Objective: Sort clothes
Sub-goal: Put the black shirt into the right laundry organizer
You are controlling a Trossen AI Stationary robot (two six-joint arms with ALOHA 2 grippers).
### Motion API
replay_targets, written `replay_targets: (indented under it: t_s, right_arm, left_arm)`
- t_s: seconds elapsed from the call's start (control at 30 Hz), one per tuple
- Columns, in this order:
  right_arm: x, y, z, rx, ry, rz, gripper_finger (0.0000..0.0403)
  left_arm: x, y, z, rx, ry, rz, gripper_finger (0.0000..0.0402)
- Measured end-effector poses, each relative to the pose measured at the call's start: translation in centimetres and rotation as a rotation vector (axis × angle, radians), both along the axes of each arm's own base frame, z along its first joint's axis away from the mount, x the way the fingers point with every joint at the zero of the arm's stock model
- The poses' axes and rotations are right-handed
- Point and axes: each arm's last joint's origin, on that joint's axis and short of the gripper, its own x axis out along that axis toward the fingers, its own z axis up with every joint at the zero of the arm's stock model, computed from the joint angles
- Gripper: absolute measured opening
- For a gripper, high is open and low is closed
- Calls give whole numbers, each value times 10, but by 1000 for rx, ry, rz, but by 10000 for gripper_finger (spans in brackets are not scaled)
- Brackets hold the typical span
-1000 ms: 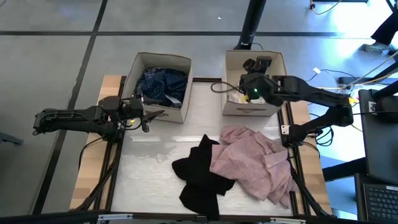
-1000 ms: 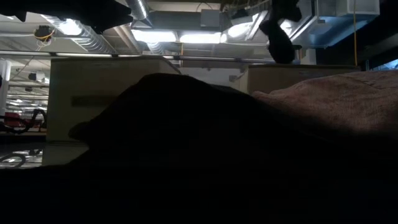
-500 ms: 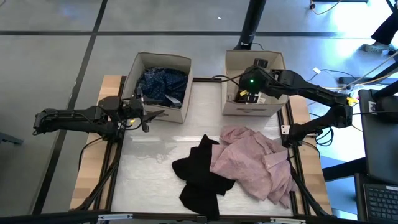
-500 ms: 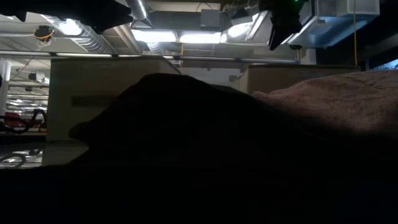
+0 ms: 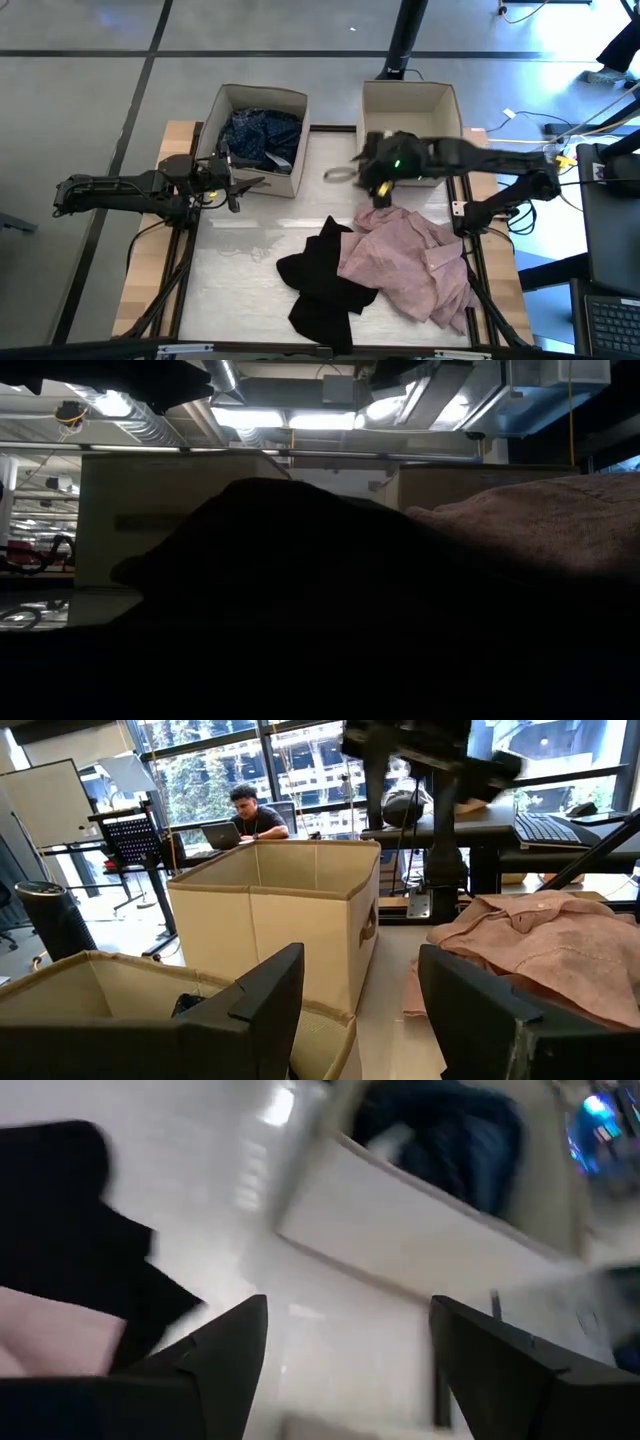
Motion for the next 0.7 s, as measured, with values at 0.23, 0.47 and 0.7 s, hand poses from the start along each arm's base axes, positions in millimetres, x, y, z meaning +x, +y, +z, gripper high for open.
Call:
replay_targets:
  t_s: [0.23, 0.47, 0.7]
  right_arm:
    - [37, 53, -40, 0, 119, 168, 280]
    - [76, 96, -86, 91, 159, 338, 280]
    - [104, 125, -137, 288, 243, 480, 280]
  left_arm:
    - [0, 0, 0, 0, 0, 0, 189]
    - [0, 0, 0, 0, 0, 0, 189]
    - [2, 0, -1, -1, 7, 0, 189]
